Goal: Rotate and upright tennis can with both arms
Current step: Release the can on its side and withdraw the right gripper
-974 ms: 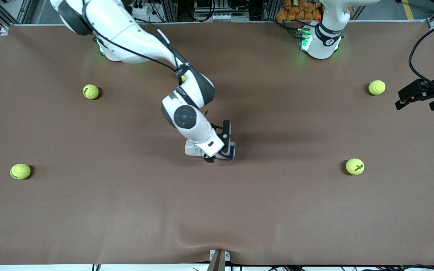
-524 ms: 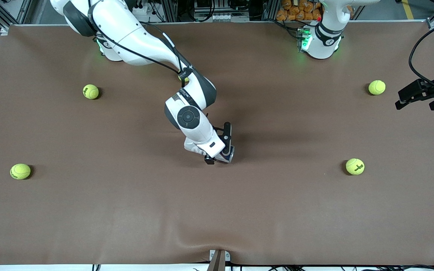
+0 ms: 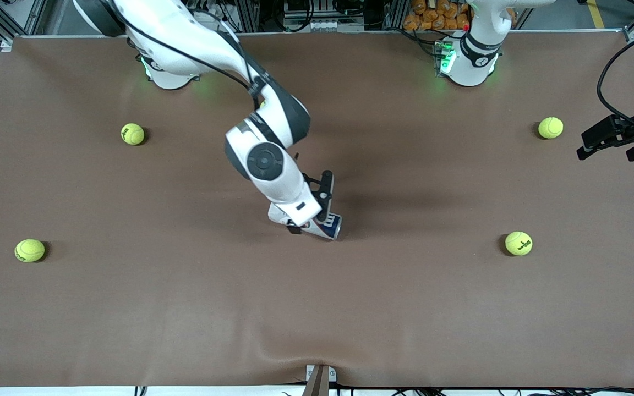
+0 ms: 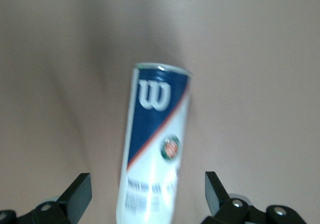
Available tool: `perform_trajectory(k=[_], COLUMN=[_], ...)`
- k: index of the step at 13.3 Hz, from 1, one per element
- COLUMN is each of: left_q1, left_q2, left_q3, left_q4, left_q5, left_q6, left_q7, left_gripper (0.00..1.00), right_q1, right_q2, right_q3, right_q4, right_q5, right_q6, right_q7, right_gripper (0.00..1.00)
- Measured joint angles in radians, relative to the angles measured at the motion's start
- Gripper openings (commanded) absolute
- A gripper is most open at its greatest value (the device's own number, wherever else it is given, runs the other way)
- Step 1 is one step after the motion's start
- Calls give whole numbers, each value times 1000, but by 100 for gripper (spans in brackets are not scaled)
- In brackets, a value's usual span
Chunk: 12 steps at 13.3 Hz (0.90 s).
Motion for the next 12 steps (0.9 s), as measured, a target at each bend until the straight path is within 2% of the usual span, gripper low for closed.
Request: perform_trajectory(k=[2,4,6,8,12], left_q1=[3,5,5,6,27], left_q2=[3,22,65,130,276], left_q3=[3,5,5,6,7], left_q4=[-1,-4,-5,-7,-7], left_q5=[-103,-209,-328,-471,-719], left_q6=[-1,-1,-1,-1,2], left_q7=[14,47,89,158,310], left_gripper=[100,100,100,100,100], right_q1=[-86,-216,-350,-451,-520], right_q2=[-55,-105,-145,-189,-326], right_q3=[-9,-20,-24,-34,-142], right_q4=[1,2,2,2,-2], right_q5=[0,-2,-2,-2,-2], right_q6=[-42,-82,-103,-180,-432], right_q7=[72,170,203,218,369], right_gripper=[100,100,100,100,100])
